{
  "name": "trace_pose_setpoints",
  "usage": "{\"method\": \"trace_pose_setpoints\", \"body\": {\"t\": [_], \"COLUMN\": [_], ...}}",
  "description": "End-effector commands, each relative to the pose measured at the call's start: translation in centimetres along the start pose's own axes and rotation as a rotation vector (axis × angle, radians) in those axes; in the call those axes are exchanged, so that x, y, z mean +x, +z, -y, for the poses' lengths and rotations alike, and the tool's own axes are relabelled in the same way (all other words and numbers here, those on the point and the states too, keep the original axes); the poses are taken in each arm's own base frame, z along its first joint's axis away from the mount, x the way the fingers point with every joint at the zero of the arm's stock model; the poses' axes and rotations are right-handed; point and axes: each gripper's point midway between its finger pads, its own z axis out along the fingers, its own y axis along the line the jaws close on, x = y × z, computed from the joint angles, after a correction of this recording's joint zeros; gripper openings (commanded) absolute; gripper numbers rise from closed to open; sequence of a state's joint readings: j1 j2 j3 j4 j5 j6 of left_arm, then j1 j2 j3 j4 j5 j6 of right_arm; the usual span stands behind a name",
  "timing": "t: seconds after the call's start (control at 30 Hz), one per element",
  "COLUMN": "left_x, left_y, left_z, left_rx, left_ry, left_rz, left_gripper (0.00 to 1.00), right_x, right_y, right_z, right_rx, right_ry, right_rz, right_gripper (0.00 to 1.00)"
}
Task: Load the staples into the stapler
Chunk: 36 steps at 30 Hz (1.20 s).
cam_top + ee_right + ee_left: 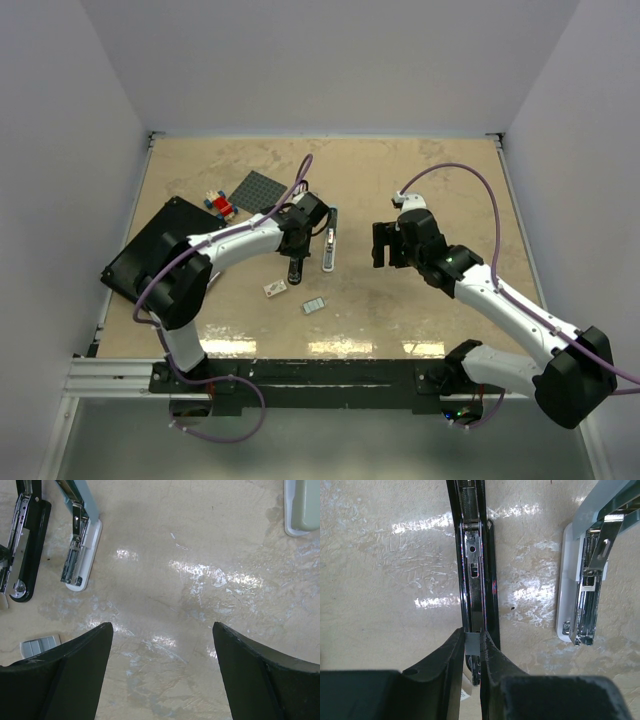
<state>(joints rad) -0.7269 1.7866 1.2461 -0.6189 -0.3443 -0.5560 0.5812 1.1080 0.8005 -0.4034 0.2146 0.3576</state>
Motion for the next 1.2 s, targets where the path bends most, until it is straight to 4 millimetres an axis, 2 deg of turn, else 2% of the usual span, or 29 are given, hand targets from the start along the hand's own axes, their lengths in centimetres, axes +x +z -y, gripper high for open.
{"method": "trace_pose_setpoints", "body": {"t": [0.0, 0.47, 1.17], "left_x": [-3.1, -2.4, -0.9], "left_y": [-2.1, -1.2, 0.1], "left_z": [0.3, 1.1, 0.2], "left_rx": [0.035, 0.063, 0.012], "left_ry": [-0.034, -0.029, -0.012], "left_rz": [0.095, 0.071, 0.031], "left_gripper": [0.02, 0.01, 0.00], "right_x": [-2.0, -2.1, -2.0], "right_y": [-0.4, -0.4, -0.3], "right_z": [-0.6, -0.6, -0.6], "right_rx": [-0.020, -0.019, -0.019], "right_ry": [0.007, 0.000, 0.001], "right_rz": [0.050, 0.049, 0.044], "right_gripper": [0.85, 0.85, 0.85]}}
